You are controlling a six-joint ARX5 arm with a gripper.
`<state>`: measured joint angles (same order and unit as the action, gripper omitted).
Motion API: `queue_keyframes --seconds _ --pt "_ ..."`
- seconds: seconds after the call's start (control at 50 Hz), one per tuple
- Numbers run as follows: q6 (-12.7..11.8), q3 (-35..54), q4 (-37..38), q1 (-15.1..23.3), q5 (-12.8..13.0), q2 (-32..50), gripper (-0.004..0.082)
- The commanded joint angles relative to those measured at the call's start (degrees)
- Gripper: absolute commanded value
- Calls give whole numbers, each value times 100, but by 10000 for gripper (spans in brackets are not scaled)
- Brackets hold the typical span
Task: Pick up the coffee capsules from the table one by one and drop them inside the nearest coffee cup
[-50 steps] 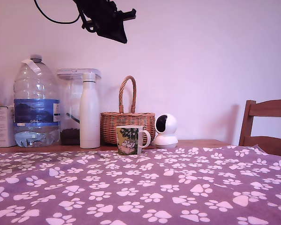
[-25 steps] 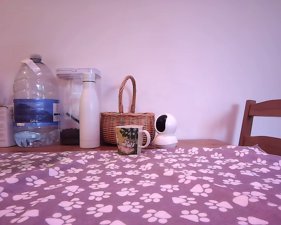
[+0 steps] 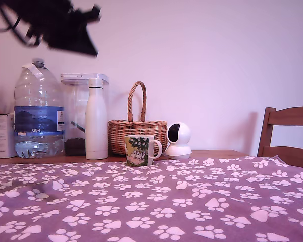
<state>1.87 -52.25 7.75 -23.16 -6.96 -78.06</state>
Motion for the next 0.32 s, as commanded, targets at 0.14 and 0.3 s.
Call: queue_keyframes --seconds 0.14,0.3 --pt "-214 892 372 0 63 468 -24" --pt "-341 1204 415 -2 57 581 -24"
